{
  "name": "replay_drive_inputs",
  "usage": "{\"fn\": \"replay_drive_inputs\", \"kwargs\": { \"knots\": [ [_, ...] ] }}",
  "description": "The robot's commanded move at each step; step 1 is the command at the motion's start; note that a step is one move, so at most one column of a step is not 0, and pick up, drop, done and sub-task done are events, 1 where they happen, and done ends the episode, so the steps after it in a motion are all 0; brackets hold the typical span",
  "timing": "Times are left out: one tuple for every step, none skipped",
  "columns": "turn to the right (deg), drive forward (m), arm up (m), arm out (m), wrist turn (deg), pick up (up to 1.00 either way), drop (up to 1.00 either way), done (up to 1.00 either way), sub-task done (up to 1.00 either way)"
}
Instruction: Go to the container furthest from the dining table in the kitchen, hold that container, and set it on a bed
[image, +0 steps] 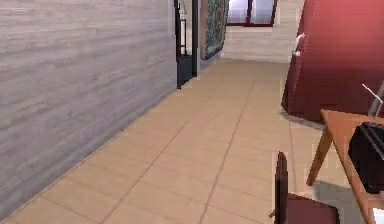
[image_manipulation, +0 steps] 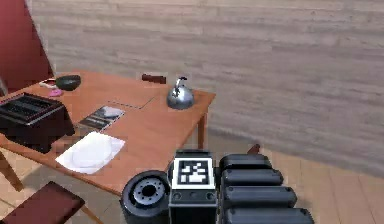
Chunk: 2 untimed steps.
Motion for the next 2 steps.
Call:
{"fn": "replay_drive_inputs", "kwargs": {
  "knots": [
    [0.0,1.00,0.00,0.00,0.0,0.00,0.00,0.00,0.00],
    [0.0,1.00,0.00,0.00,0.0,0.00,0.00,0.00,0.00]
  ]
}}
